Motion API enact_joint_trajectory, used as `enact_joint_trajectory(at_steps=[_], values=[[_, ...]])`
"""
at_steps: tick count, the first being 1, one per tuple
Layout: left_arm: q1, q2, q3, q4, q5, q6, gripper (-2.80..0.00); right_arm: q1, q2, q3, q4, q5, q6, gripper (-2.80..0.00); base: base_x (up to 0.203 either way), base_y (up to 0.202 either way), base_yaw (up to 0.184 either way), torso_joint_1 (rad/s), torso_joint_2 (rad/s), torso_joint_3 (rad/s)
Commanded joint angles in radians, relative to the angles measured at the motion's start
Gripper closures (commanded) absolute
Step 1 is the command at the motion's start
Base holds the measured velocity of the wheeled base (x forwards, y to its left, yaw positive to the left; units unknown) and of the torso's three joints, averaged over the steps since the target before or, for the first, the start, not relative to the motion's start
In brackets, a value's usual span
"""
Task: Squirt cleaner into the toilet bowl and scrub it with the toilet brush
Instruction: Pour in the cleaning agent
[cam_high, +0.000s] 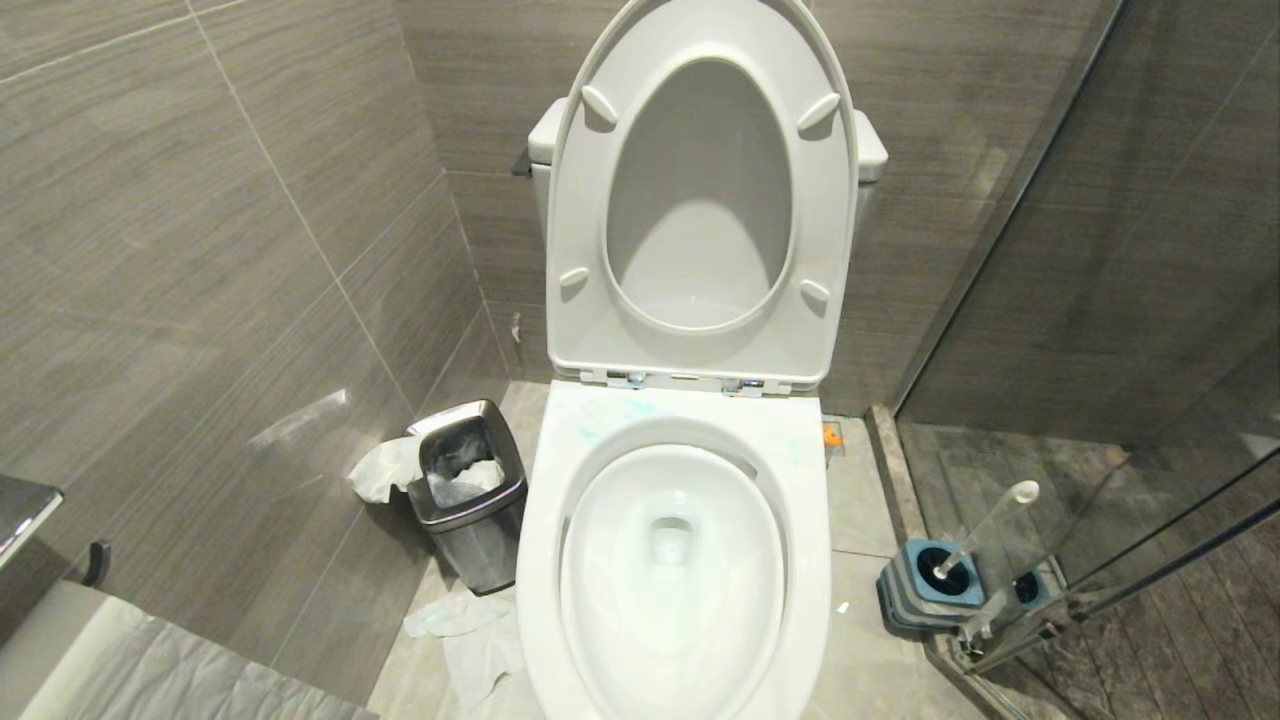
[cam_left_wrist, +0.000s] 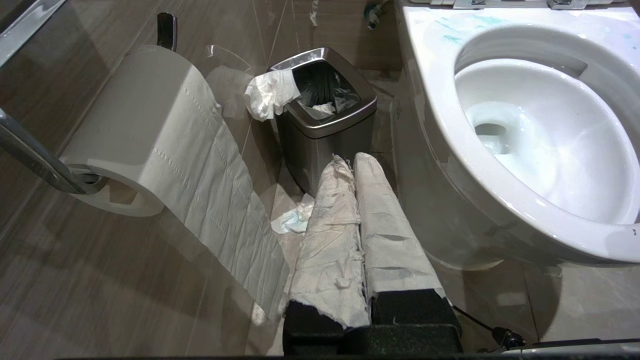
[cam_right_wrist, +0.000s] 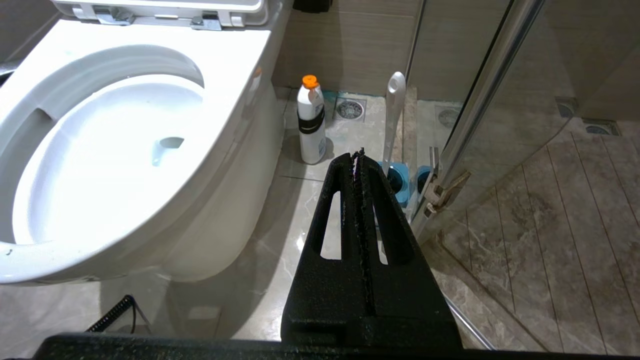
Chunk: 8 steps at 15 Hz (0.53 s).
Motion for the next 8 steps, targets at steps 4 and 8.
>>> enact_joint_trajectory(at_steps=[4, 8], values=[[0.000, 0.002, 0.002, 0.000, -0.001, 0.000, 0.00, 0.000, 0.000, 0.002, -0.003, 0.002, 0.005, 0.00, 0.000, 0.000, 0.000, 0.000, 0.00, 0.000], [0.000, 0.002, 0.002, 0.000, 0.001, 0.000, 0.00, 0.000, 0.000, 0.002, -0.004, 0.002, 0.007, 0.00, 0.000, 0.000, 0.000, 0.000, 0.00, 0.000]])
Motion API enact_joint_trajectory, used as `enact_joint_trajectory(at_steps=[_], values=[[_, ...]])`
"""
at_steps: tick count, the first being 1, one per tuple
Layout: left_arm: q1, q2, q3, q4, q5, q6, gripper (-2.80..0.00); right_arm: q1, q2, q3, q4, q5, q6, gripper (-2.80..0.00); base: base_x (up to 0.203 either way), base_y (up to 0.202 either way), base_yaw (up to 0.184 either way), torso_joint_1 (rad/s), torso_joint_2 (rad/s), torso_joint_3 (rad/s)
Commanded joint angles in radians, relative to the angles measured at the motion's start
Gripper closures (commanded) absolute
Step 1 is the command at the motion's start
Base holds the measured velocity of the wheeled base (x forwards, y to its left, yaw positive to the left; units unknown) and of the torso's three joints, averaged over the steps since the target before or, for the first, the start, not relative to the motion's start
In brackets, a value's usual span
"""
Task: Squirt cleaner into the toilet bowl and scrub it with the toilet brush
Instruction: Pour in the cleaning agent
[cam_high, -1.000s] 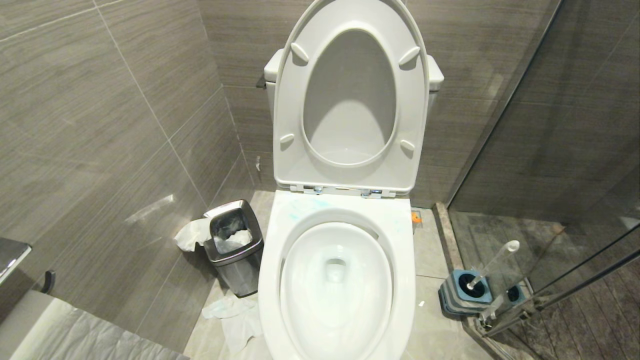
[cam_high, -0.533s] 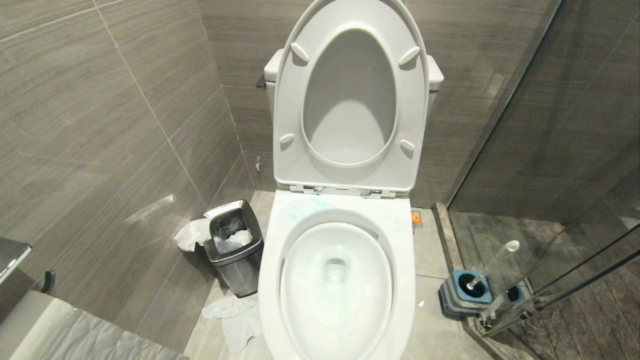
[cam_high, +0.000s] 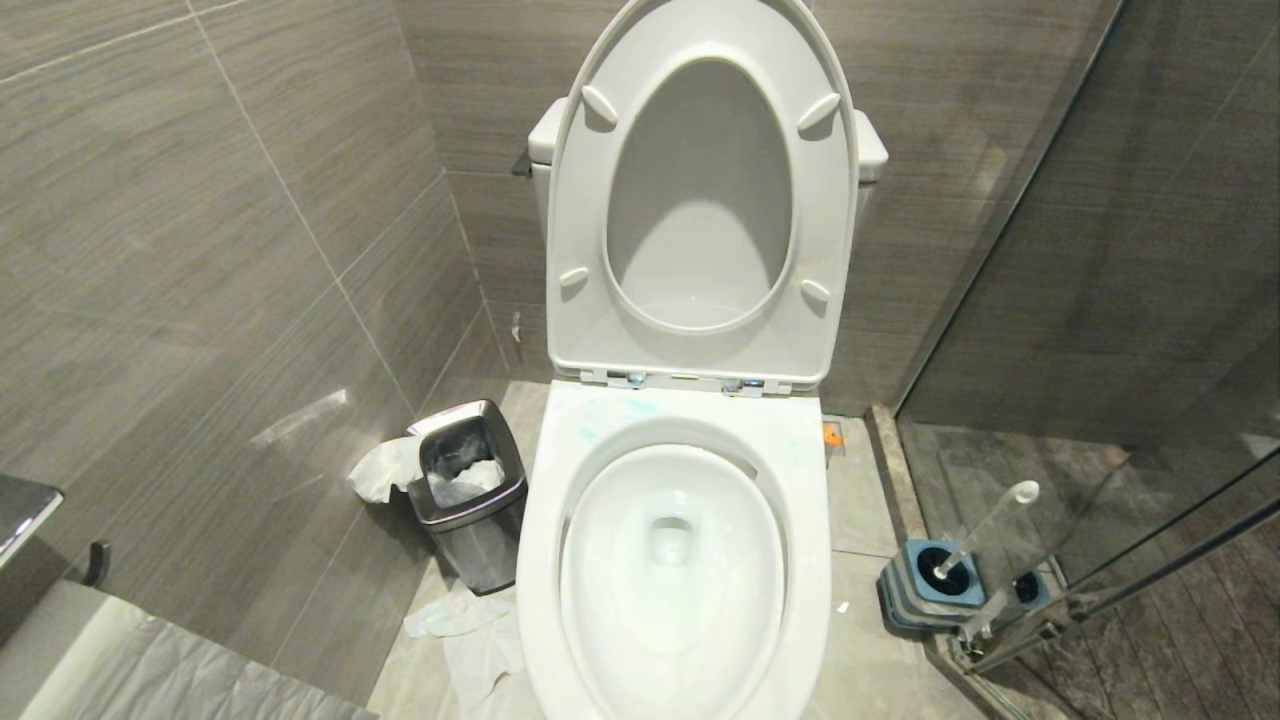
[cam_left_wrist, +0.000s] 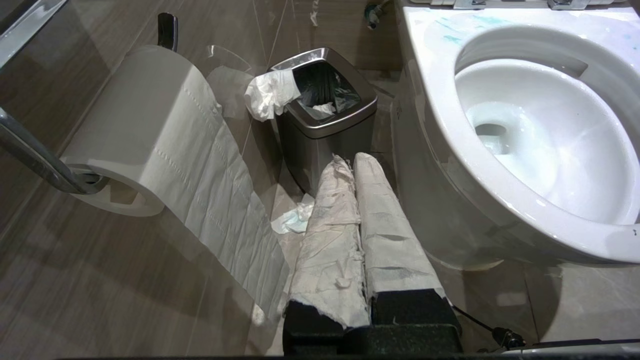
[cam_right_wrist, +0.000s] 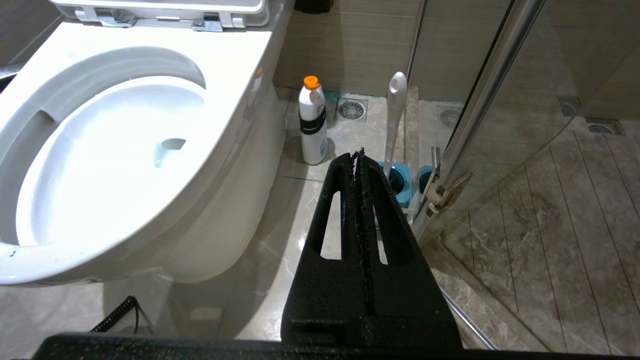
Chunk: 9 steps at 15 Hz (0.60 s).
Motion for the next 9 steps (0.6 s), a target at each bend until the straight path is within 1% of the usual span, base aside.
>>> enact_joint_trajectory(at_steps=[1, 9], values=[[0.000, 0.002, 0.002, 0.000, -0.001, 0.001, 0.00, 0.000, 0.000, 0.000, 0.000, 0.000, 0.000, 0.00, 0.000, 0.000, 0.000, 0.000, 0.00, 0.000], [0.000, 0.002, 0.002, 0.000, -0.001, 0.001, 0.00, 0.000, 0.000, 0.000, 0.000, 0.000, 0.001, 0.00, 0.000, 0.000, 0.000, 0.000, 0.00, 0.000]])
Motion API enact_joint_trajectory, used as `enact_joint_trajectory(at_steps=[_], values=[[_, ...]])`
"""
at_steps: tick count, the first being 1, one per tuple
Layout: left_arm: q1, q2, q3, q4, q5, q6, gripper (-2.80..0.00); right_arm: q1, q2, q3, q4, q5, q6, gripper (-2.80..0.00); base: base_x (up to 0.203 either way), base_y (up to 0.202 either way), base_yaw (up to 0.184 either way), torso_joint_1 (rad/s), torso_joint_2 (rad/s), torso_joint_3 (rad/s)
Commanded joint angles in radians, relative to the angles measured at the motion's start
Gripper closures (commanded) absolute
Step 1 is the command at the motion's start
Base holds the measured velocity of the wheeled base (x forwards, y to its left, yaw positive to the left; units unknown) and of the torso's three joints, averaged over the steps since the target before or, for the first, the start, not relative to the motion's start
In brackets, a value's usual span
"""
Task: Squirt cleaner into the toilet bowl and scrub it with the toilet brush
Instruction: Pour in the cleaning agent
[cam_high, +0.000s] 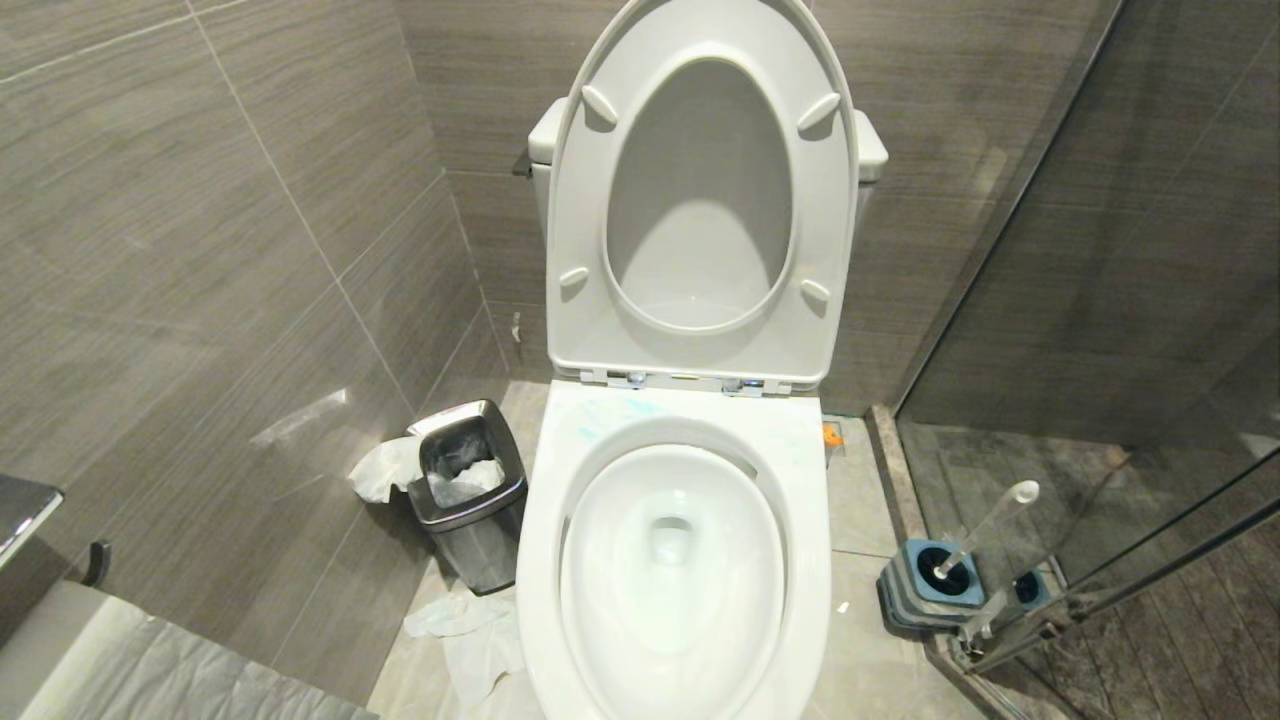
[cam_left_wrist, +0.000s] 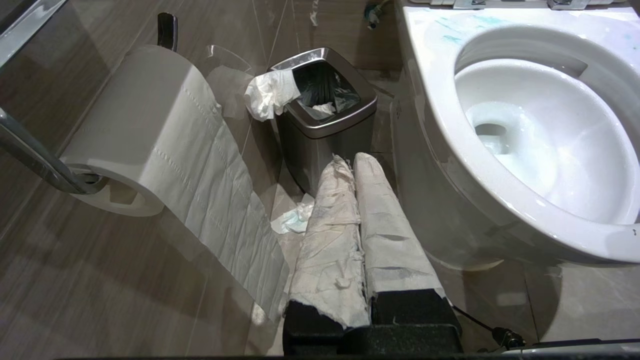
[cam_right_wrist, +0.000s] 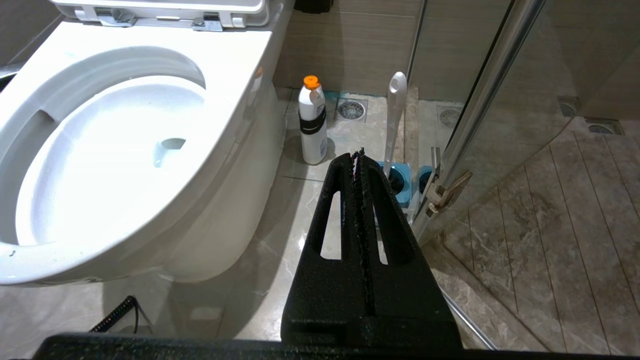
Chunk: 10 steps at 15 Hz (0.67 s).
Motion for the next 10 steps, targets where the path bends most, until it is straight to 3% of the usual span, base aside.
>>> enact_joint_trajectory(at_steps=[1, 10], values=[[0.000, 0.002, 0.002, 0.000, 0.001, 0.000, 0.00, 0.000, 0.000, 0.000, 0.000, 0.000, 0.001, 0.00, 0.000, 0.000, 0.000, 0.000, 0.00, 0.000], [0.000, 0.002, 0.002, 0.000, 0.001, 0.000, 0.00, 0.000, 0.000, 0.000, 0.001, 0.000, -0.003, 0.00, 0.000, 0.000, 0.000, 0.000, 0.00, 0.000]])
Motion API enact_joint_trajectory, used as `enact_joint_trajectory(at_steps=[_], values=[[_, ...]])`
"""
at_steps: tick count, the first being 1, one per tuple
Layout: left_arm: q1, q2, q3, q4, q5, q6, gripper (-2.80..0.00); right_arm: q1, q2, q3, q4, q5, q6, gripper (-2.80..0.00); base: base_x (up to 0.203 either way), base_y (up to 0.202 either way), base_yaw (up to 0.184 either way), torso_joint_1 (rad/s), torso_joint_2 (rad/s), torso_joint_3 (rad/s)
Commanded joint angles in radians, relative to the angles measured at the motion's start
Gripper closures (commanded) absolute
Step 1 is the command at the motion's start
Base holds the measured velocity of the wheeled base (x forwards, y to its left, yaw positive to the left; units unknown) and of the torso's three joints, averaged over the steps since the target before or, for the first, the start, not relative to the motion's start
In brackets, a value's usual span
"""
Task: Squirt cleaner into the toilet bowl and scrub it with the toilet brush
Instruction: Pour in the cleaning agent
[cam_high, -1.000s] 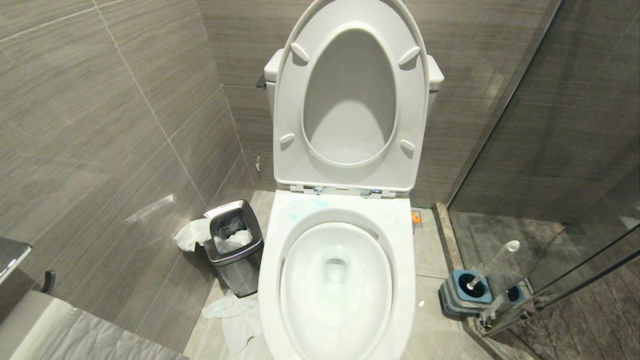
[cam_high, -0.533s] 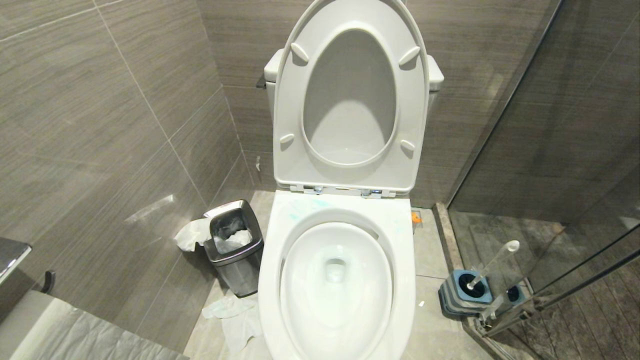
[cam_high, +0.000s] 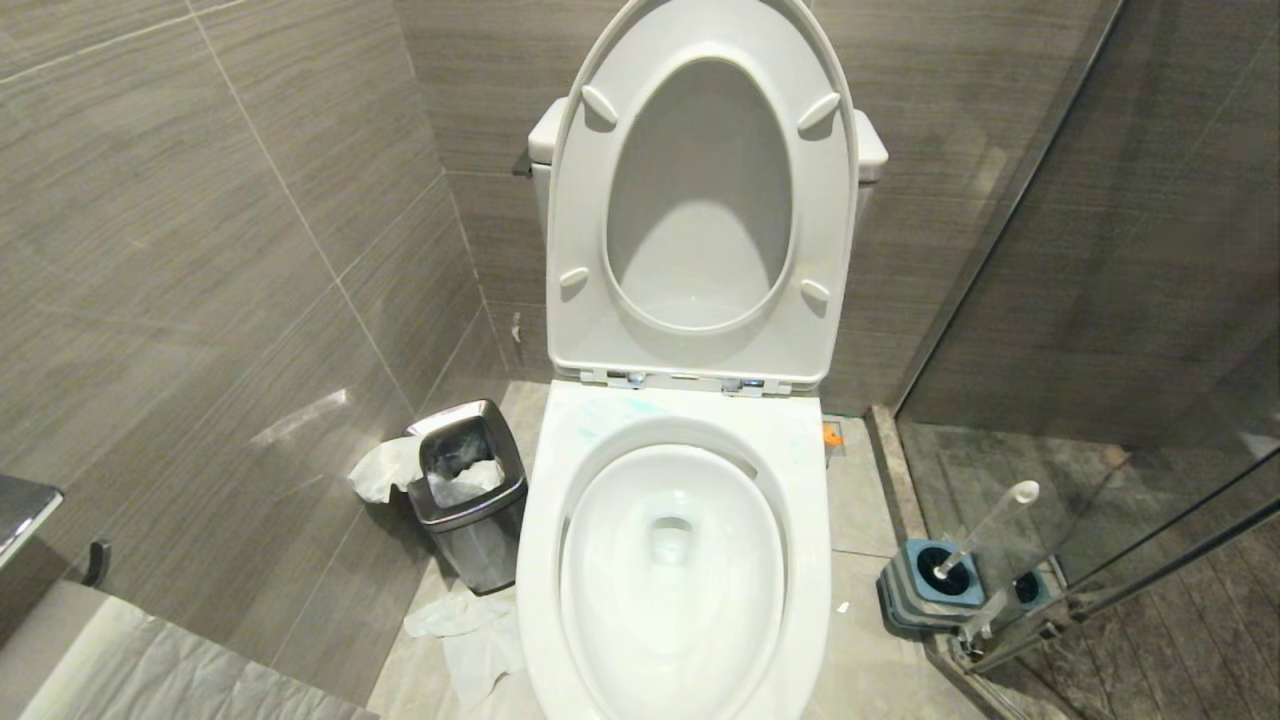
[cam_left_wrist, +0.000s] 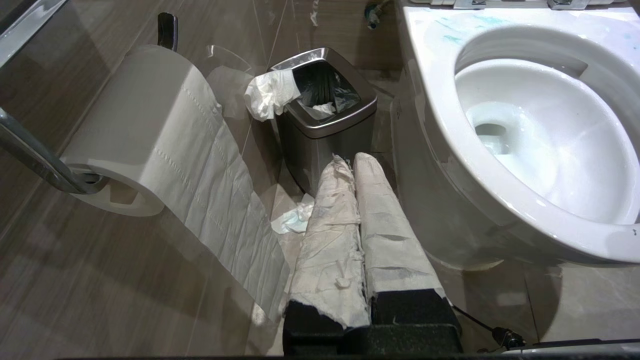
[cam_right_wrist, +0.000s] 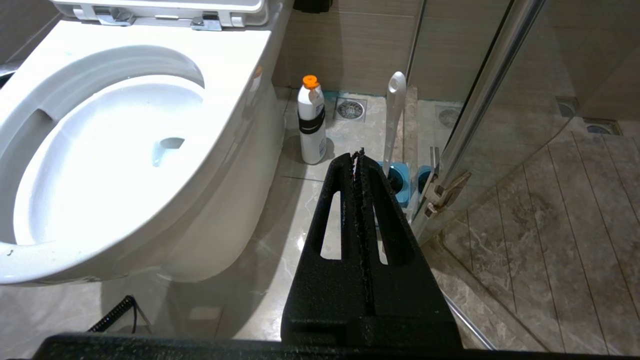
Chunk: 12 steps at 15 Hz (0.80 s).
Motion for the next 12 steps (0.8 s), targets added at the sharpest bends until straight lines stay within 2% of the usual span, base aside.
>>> enact_joint_trajectory(at_steps=[1, 12], values=[[0.000, 0.002, 0.002, 0.000, 0.001, 0.000, 0.00, 0.000, 0.000, 0.000, -0.002, -0.001, 0.000, 0.00, 0.000, 0.000, 0.000, 0.000, 0.00, 0.000], [0.000, 0.002, 0.002, 0.000, -0.001, 0.006, 0.00, 0.000, 0.000, 0.000, 0.003, -0.001, -0.004, 0.00, 0.000, 0.000, 0.000, 0.000, 0.00, 0.000]])
